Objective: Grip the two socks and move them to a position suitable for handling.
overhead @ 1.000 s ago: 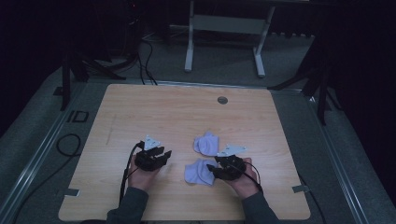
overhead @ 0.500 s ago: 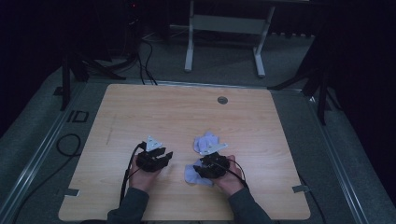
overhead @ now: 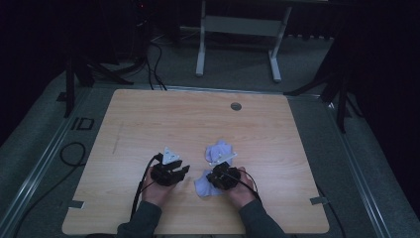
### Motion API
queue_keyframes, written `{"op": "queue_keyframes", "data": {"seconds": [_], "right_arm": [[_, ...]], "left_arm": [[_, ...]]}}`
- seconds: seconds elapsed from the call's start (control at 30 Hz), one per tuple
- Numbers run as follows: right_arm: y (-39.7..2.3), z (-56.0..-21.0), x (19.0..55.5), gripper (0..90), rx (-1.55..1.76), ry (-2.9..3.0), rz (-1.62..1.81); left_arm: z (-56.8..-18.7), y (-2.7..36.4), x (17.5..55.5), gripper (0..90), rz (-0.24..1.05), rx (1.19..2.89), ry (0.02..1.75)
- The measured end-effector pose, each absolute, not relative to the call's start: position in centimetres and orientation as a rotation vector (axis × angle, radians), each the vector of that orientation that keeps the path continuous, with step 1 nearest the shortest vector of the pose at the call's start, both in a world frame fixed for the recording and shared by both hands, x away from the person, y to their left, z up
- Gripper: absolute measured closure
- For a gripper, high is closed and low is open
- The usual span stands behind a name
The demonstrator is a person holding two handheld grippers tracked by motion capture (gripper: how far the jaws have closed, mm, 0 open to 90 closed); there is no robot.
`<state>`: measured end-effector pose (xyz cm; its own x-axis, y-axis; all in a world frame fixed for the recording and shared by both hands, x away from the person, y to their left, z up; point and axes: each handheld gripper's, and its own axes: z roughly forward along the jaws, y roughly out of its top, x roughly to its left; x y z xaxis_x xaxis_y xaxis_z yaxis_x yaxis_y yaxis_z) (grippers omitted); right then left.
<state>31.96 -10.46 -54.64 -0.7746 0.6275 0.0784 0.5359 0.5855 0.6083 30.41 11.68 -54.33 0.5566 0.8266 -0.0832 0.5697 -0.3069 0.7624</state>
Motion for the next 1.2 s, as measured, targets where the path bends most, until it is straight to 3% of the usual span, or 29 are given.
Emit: {"op": "queue_keyframes", "data": {"seconds": [0.57,1.2], "right_arm": [[-10.7,-54.9,32.4,86.6,1.056,2.635,0.992],[-11.1,-55.1,32.5,86.5,1.087,2.623,1.040]], "left_arm": [[-55.3,8.3,29.0,62.6,0.315,2.088,1.006],[-55.6,7.0,28.1,74.7,0.310,2.119,0.965]]}}
